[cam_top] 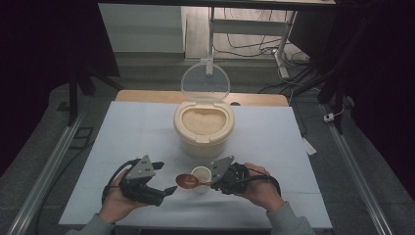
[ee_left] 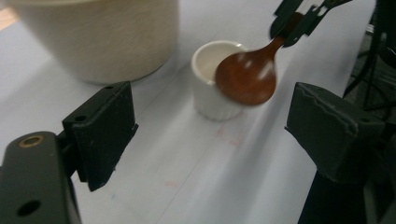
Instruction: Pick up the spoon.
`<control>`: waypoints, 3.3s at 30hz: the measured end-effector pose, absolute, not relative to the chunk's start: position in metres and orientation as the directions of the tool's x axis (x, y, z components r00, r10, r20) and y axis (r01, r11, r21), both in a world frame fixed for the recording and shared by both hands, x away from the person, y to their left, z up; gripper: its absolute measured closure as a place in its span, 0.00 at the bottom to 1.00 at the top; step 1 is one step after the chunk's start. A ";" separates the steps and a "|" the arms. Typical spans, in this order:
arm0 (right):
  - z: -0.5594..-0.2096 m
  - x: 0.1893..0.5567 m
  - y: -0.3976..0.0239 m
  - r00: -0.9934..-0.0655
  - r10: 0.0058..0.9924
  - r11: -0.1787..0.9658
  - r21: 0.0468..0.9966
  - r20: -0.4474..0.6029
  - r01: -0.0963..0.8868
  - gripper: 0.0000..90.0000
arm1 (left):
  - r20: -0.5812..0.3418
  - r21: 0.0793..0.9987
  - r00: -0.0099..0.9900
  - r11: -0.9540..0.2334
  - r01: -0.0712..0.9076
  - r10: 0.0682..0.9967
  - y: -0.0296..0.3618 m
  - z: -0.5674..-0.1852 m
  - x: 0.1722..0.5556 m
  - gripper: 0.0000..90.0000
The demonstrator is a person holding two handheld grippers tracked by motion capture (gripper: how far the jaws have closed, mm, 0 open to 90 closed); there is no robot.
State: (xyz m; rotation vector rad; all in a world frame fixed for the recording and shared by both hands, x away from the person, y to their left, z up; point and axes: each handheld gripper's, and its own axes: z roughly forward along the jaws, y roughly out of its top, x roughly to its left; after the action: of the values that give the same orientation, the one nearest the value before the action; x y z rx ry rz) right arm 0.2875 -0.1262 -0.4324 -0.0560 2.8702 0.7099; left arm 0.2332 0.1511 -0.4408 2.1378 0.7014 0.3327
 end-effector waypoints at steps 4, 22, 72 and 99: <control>-0.432 0.287 -0.125 -0.983 0.002 0.886 0.456 -0.184 -0.084 0.89 | -0.002 0.778 0.829 -0.520 0.353 0.559 0.133 -0.436 0.239 0.18; -0.430 0.282 -0.117 -0.978 -0.020 0.886 0.449 -0.208 -0.114 0.89 | 0.013 0.669 0.919 -0.686 0.285 0.394 0.072 -0.435 0.260 0.37; -0.410 0.284 -0.172 -0.904 0.420 0.533 0.829 -0.085 0.170 0.46 | 0.089 0.649 0.928 -0.728 0.221 0.361 0.071 -0.450 0.266 0.87; -0.437 0.285 -0.182 -0.775 0.570 0.180 0.878 0.274 0.443 0.54 | 0.135 0.766 0.884 -0.613 0.194 0.447 0.071 -0.441 0.256 0.87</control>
State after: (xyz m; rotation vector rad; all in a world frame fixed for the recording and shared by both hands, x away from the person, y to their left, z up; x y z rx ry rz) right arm 0.2845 -0.1823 -0.4367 1.0020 2.3220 1.6620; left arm 0.2559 0.0710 -0.4412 2.2354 0.4586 0.4004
